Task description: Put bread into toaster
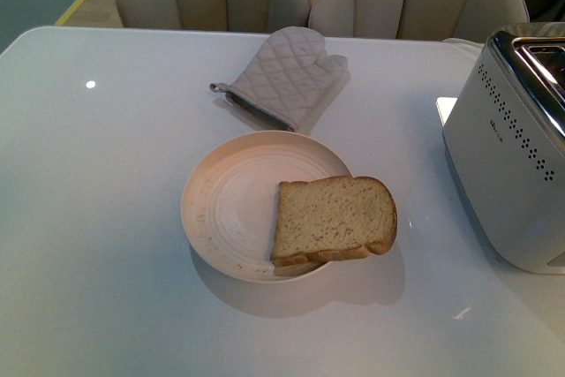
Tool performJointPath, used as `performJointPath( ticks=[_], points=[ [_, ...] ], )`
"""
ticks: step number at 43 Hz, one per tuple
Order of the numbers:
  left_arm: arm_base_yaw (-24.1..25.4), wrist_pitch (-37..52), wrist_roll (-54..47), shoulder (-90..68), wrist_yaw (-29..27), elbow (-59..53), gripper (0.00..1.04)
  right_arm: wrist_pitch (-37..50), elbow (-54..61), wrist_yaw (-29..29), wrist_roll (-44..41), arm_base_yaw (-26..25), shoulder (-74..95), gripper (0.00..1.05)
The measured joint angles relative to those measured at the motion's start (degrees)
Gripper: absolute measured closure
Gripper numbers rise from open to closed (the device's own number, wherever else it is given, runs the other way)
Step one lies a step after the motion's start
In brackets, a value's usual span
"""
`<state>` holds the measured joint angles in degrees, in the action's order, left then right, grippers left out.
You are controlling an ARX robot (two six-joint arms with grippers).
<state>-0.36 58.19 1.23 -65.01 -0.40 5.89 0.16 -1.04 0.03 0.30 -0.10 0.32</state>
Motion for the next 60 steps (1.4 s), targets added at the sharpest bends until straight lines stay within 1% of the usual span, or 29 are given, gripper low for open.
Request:
performJointPath(
  ticks=[11, 29, 41, 60],
  points=[
    [0.15, -10.38, -0.46, 14.14, 0.39, -3.56, 1.02, 0.00, 0.00, -0.02, 0.00, 0.00, 0.00, 0.09],
    [0.15, -23.04, -0.59, 28.76, 0.39, -5.18, 1.02, 0.00, 0.00, -0.02, 0.00, 0.00, 0.00, 0.09],
    [0.15, -34.03, -0.59, 40.68, 0.39, -5.20, 1.02, 0.00, 0.00, 0.00, 0.00, 0.00, 0.00, 0.09],
    [0.15, -44.83, -0.59, 51.69, 0.39, -5.20, 1.02, 0.00, 0.00, -0.02, 0.00, 0.00, 0.00, 0.09]
  ],
)
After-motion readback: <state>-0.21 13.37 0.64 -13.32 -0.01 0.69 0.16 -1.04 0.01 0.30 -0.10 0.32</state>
